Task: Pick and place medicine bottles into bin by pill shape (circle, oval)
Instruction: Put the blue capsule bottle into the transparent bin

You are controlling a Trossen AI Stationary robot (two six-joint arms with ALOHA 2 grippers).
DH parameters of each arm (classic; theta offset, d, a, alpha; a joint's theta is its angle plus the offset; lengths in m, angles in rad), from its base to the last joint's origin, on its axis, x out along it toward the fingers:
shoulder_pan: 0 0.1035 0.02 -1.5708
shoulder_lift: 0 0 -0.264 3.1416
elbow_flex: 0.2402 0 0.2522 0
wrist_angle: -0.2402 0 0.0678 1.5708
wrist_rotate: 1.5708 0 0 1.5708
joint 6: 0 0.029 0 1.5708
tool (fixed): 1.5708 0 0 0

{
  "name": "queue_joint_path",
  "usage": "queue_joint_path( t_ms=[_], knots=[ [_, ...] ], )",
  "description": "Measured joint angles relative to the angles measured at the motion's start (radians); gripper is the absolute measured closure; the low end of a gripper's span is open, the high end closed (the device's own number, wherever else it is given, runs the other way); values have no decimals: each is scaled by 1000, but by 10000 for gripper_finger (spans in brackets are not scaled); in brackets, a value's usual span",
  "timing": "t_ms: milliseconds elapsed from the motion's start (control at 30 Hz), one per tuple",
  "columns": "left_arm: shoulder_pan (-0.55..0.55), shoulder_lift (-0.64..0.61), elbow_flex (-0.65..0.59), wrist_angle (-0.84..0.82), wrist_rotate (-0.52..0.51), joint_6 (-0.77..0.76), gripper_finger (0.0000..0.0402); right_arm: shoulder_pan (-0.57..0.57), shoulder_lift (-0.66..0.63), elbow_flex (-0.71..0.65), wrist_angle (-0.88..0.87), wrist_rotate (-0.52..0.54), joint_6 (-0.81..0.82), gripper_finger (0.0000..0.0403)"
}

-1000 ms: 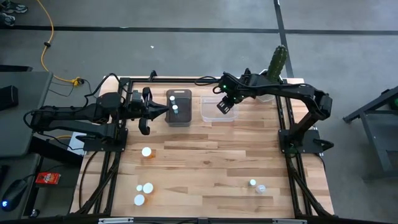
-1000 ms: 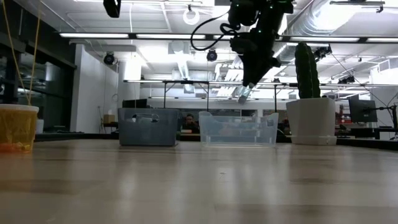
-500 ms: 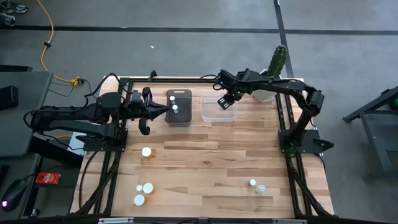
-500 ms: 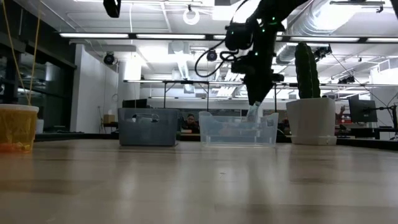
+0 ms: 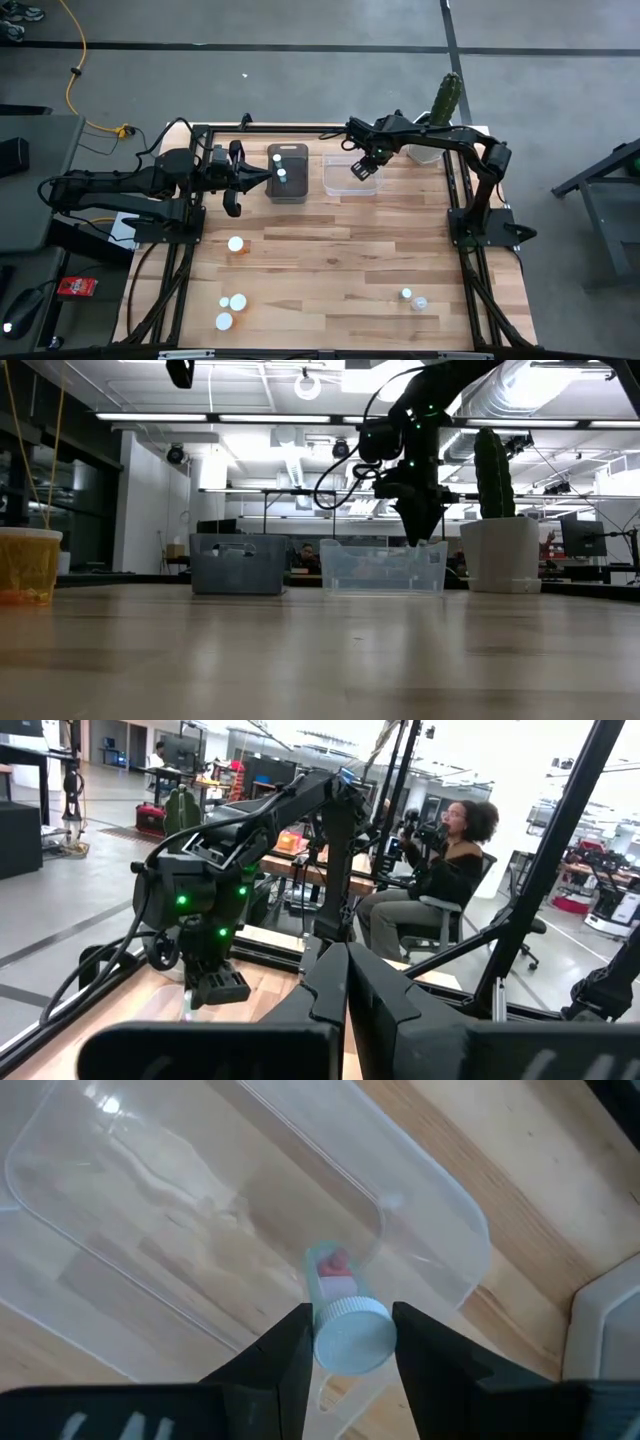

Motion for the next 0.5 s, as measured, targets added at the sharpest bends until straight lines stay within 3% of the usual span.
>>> queue_joint_path(
  t_ms=[500],
  knots=[
    [0,0,0,0,1,1,401,-7,0,0,-10,3,-1,275]
  ],
)
